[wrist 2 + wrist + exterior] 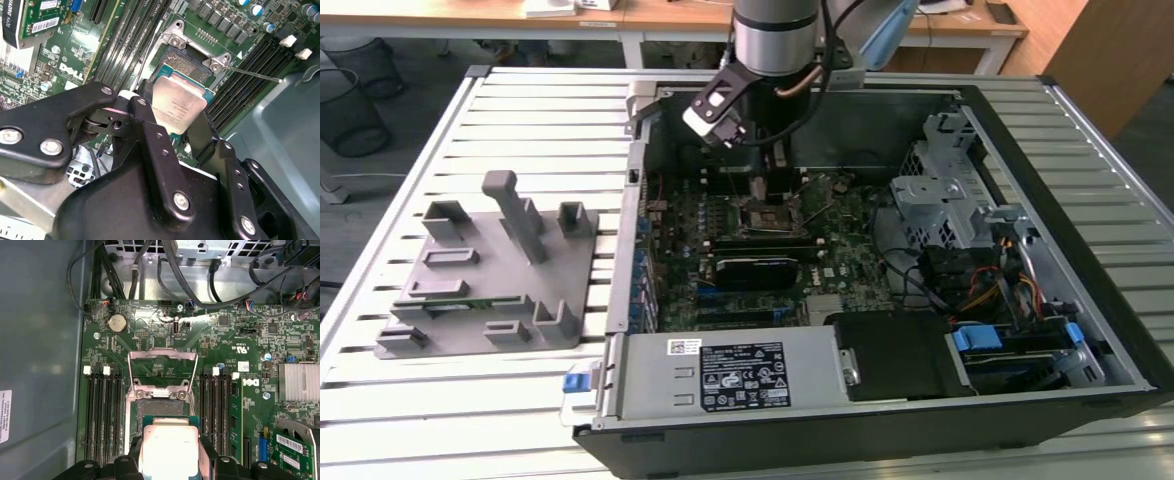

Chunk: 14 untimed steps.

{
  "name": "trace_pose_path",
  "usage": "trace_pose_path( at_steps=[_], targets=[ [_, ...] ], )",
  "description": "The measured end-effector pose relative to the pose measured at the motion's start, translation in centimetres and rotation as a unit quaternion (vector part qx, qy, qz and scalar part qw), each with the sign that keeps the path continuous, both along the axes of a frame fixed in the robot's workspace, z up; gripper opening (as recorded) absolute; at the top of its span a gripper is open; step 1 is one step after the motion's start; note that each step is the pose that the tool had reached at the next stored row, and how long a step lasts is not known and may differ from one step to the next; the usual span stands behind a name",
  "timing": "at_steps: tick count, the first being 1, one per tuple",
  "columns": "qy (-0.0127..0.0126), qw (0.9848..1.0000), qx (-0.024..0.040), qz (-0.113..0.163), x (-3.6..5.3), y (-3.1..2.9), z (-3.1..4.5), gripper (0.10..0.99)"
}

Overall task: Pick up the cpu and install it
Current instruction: 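Place the cpu into insertion slot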

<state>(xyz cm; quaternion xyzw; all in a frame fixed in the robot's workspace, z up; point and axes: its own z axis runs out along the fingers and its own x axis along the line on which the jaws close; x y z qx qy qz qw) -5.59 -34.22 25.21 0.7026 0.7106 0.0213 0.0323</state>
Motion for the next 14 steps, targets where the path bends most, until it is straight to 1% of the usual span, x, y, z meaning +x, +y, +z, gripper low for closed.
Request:
trace_pose_path(
  at_steps=[6, 14],
  targets=[
    [0.0000, 1.0000, -0.0001, 0.000, 0.28, 0.06, -0.41, 0.525],
    [0.0000, 1.0000, 0.0000, 0.000, 0.35, 0.33, -1.74, 0.525]
  ],
)
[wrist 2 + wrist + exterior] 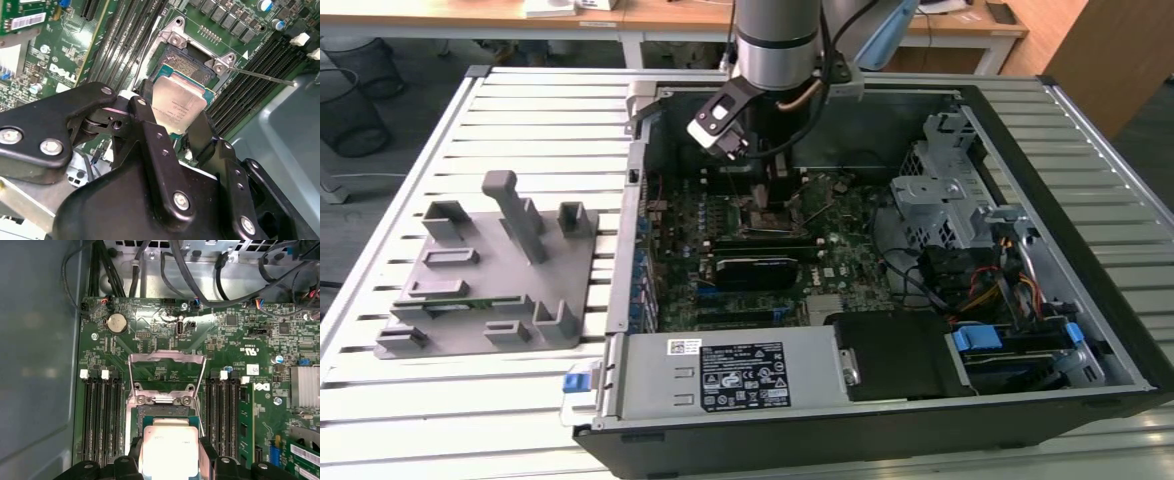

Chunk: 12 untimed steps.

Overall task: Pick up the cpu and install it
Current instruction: 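Place the cpu into insertion slot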

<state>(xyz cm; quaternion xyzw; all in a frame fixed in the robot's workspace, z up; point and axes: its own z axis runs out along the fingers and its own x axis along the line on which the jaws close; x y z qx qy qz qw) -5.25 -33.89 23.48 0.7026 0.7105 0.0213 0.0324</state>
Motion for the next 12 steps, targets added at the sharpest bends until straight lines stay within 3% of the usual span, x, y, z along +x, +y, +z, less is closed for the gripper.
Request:
trace_pose_path(
  at_steps=[12],
  targets=[
    [0.0000, 1.0000, 0.0007, 0.000, 0.00, 0.13, -1.47, 0.525]
  ],
)
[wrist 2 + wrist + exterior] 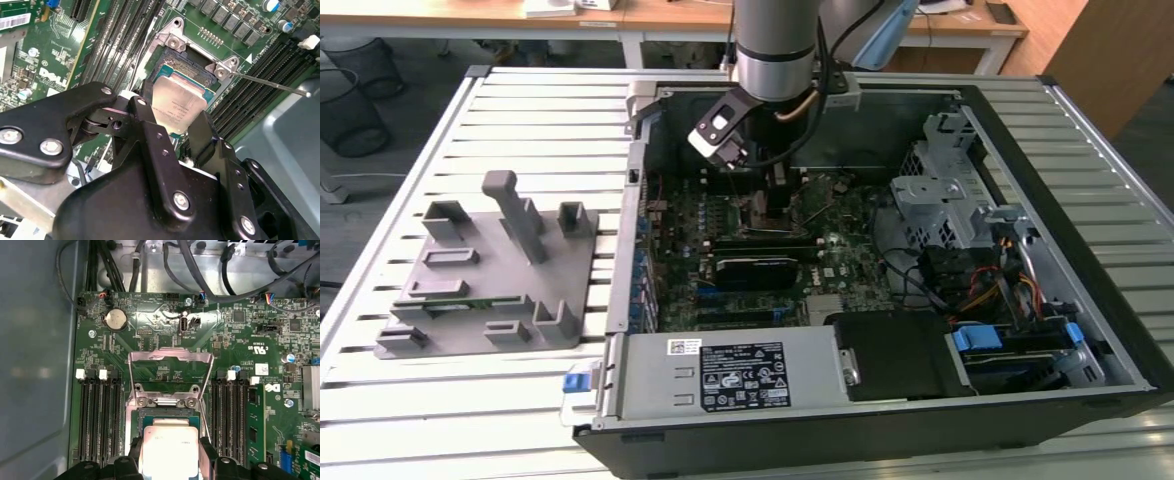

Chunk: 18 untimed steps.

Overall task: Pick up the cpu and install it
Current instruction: 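Place the cpu into insertion slot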

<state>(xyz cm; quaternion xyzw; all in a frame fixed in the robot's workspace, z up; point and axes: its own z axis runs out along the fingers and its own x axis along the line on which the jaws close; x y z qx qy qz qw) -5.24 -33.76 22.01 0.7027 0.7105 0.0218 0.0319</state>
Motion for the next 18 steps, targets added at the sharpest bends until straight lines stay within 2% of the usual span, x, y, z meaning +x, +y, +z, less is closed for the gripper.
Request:
trace_pose_path(
  at_steps=[11, 18],
  targets=[
    [0.0000, 1.0000, 0.0017, 0.000, 0.00, 0.00, -1.14, 0.525],
    [0.0000, 1.0000, 0.0017, -0.001, 0.00, 0.00, -1.42, 0.525]
  ],
)
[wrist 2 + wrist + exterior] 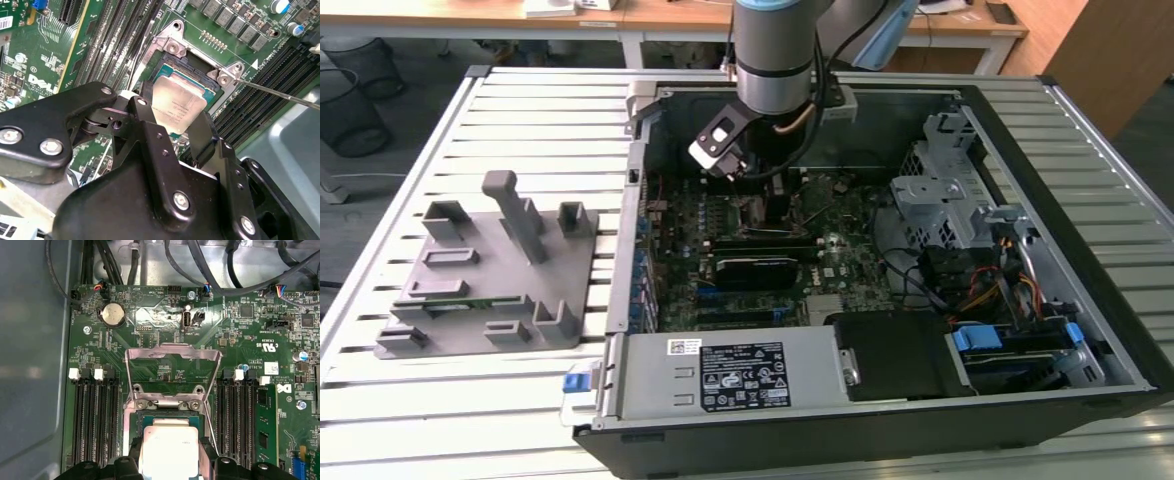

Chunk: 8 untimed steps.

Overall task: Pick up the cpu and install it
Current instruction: 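Place the cpu into insertion slot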

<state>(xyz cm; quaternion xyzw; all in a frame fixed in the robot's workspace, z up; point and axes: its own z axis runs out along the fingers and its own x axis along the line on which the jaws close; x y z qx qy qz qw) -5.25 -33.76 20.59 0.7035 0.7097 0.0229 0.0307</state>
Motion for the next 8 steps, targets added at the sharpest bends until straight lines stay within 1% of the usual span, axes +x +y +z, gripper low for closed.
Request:
trace_pose_path(
  at_steps=[8],
  targets=[
    [0.0000, 1.0000, 0.0004, -0.002, -0.01, 0.01, -0.33, 0.525]
  ],
)
